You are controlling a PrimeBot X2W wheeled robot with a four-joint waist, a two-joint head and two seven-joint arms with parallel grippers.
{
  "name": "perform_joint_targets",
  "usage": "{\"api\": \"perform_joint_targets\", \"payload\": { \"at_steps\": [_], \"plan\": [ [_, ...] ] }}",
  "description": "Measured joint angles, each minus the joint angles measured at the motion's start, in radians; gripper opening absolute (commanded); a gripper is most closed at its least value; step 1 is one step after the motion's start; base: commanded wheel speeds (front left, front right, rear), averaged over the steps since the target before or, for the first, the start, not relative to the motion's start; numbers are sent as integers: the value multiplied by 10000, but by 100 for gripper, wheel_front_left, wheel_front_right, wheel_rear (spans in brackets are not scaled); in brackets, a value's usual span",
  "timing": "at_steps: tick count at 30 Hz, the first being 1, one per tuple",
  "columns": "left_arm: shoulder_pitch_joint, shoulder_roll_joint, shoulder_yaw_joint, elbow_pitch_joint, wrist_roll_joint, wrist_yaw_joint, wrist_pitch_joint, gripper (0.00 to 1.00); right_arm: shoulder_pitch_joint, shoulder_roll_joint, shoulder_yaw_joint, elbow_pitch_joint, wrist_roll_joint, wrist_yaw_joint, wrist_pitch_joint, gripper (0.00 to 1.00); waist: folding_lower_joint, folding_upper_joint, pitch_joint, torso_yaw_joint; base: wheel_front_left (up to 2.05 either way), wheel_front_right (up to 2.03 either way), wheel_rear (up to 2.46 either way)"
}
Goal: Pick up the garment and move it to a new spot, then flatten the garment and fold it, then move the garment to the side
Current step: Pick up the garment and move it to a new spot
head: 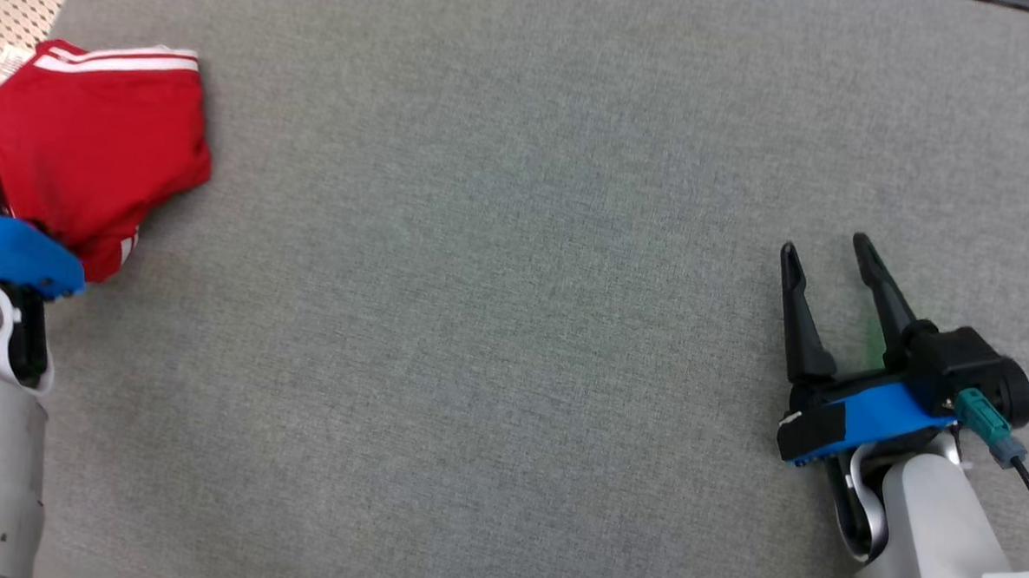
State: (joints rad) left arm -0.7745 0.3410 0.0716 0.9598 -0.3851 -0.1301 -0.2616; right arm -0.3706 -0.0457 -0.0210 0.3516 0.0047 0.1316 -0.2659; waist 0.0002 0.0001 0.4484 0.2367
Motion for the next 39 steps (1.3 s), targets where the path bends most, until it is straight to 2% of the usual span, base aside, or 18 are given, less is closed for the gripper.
{"api": "perform_joint_targets", "payload": {
  "at_steps": [5, 10, 11, 12, 15, 25, 30, 39],
  "plan": [
    [198, 293, -679, -1429, -370, 0, 0, 0, 262, -19, 117, 240, 405, -8, 17, 100, 0, 0, -556, -41, 0, 0, 0],
    [350, 387, -846, -2673, -671, 0, -13, 0, 485, -21, 121, 257, 725, -8, 19, 100, 0, 0, -1005, -140, 0, 0, 0],
    [468, 337, -905, -2878, -683, 0, -12, 78, 549, -21, 123, 263, 798, -8, 19, 100, -1, 0, -1111, -181, 0, 0, 0],
    [765, 221, -1034, -3331, -560, 0, -12, 100, 654, -25, 123, 267, 961, -8, 19, 100, -1, 0, -1321, -277, 0, 0, 0],
    [1054, 77, -1076, -3712, -314, 0, -12, 100, 776, -25, 157, 270, 1091, -8, 19, 100, -2, 0, -1514, -418, 0, 0, 0],
    [3742, -1547, -1254, -4753, 598, 0, -12, 100, 1487, -31, 203, 316, 1657, -8, 19, 100, -3, 0, -2447, -1537, 0, 0, 0],
    [4879, -1981, -1367, -4832, 899, 0, -12, 100, 1891, -33, 178, 397, 1743, -10, 19, 100, -3, 0, -2857, -2134, 0, 0, 0],
    [6808, -2502, -907, -5262, 1312, 0, -12, 100, 2678, -31, 228, 600, 1829, -8, 19, 100, -4, 0, -3692, -2847, 0, 0, 0]
  ]
}}
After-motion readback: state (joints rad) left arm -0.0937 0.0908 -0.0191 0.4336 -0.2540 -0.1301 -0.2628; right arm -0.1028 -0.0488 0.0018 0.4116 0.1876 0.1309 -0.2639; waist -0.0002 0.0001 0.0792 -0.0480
